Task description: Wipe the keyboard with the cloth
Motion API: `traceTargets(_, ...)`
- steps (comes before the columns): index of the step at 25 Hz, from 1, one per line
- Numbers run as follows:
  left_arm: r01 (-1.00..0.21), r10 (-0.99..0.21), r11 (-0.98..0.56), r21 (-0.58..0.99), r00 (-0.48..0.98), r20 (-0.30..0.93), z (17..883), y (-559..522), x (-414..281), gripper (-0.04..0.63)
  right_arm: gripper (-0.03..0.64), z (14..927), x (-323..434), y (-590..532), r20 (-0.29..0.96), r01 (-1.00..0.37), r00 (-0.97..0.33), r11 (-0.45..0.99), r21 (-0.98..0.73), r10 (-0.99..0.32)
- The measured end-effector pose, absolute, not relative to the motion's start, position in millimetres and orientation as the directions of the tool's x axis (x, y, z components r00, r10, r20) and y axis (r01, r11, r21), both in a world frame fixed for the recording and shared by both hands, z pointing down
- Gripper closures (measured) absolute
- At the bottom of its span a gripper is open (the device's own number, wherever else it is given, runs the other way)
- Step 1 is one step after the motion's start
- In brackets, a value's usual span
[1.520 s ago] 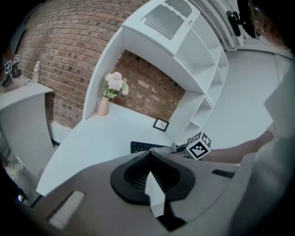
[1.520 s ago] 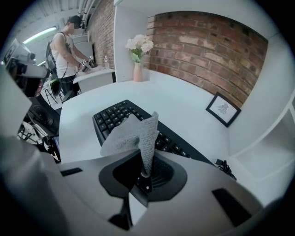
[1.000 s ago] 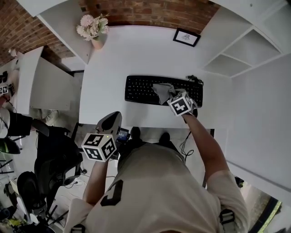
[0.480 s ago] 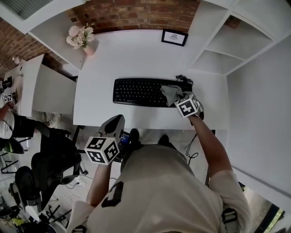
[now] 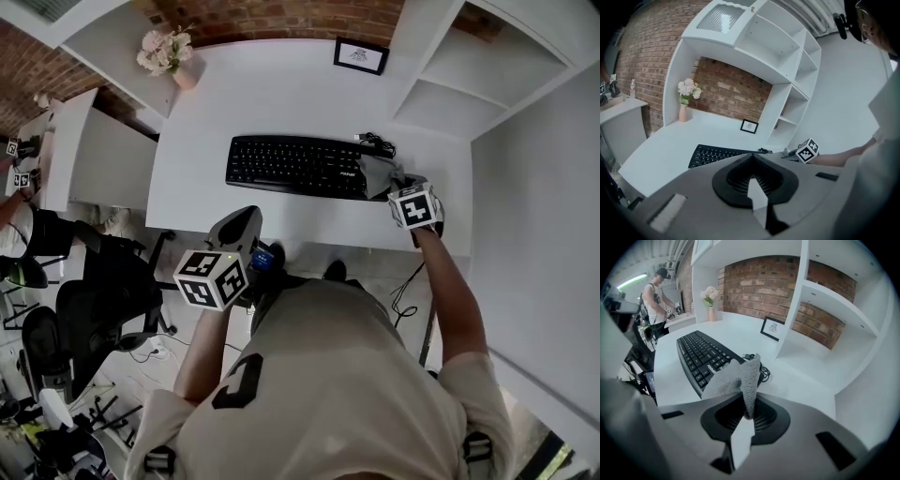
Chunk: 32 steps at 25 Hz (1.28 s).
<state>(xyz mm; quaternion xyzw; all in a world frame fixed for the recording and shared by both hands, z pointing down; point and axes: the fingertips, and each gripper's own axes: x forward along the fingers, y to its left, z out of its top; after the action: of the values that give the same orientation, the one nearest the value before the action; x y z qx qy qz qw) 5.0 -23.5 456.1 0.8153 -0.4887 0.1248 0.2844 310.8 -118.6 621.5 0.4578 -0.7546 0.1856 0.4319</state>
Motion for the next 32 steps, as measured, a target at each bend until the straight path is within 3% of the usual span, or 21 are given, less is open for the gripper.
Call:
traceTargets(13, -0.852, -0.726, -0.397, 0.342, 0.519, 0.451, 438, -2, 57, 0.592, 0.594, 487, 248, -67, 0.502, -0.78, -0.608, 0.579, -0.235, -0.615)
traceTargets(24, -0.847, -0.695, -0.385, 0.366, 0.527, 0.489, 448, 23, 44, 0.592, 0.594, 464, 193, 0, 0.369, -0.637, -0.767, 0.555, -0.534, -0.525)
traceTargets(32, -0.824, -0.698, -0.402, 0.398, 0.558, 0.449, 438, 18, -15, 0.592, 0.594, 444, 132, 3, 0.367, -0.631, -0.774, 0.573, -0.523, -0.517)
